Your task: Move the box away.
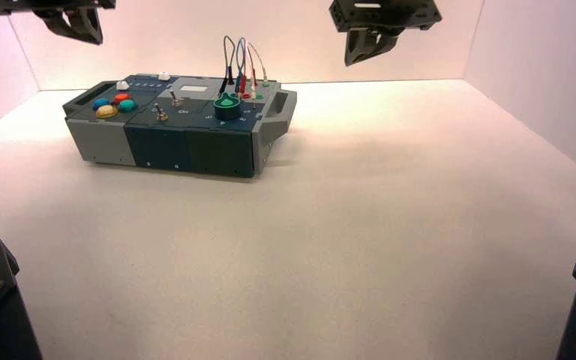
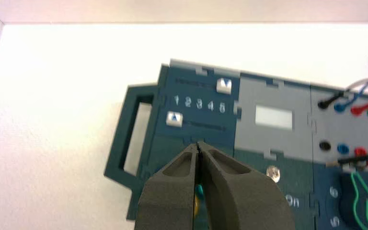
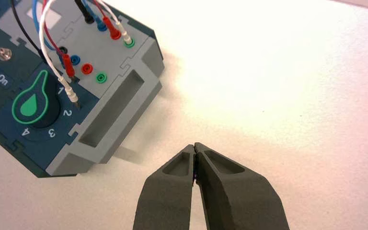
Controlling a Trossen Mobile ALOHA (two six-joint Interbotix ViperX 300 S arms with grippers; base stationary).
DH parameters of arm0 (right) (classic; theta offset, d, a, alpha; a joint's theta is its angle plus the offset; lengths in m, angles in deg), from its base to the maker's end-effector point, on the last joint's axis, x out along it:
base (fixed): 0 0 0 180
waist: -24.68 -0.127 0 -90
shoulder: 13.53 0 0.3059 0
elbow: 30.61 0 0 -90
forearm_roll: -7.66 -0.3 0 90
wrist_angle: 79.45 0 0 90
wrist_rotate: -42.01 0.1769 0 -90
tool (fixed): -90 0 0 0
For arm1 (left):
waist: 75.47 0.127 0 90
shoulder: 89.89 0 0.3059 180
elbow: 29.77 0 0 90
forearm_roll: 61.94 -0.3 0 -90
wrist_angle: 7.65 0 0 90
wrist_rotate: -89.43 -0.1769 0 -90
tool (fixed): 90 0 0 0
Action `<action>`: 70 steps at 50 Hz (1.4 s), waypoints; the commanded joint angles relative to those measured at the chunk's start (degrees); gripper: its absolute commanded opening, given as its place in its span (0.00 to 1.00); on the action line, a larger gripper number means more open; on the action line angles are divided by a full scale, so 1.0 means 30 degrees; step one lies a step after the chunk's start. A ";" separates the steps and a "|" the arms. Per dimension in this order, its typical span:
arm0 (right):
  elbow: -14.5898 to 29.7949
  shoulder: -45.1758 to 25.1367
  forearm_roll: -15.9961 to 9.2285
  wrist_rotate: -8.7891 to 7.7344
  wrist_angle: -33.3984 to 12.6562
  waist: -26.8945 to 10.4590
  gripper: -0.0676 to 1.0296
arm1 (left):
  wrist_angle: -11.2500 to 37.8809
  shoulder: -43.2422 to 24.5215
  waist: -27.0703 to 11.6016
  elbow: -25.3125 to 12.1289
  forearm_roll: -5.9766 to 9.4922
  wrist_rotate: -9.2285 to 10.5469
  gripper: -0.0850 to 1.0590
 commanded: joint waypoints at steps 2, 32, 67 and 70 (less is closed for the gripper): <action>-0.0264 0.1465 0.0029 -0.0029 0.0674 0.0293 0.04 | -0.1201 0.0996 -0.0176 0.0439 -0.0029 -0.0234 0.05; -0.2666 0.2666 0.0557 -0.0088 0.3633 0.0938 0.04 | -0.2754 0.0879 -0.0205 0.1113 -0.0088 -0.0527 0.05; -0.3311 0.2051 0.0439 0.0176 0.6035 0.0908 0.04 | -0.4160 -0.0146 -0.1289 0.1670 0.0059 -0.0381 0.05; -0.3369 0.1992 0.0439 0.0205 0.6182 0.0908 0.04 | -0.4277 -0.0410 -0.1289 0.1670 0.0059 -0.0381 0.05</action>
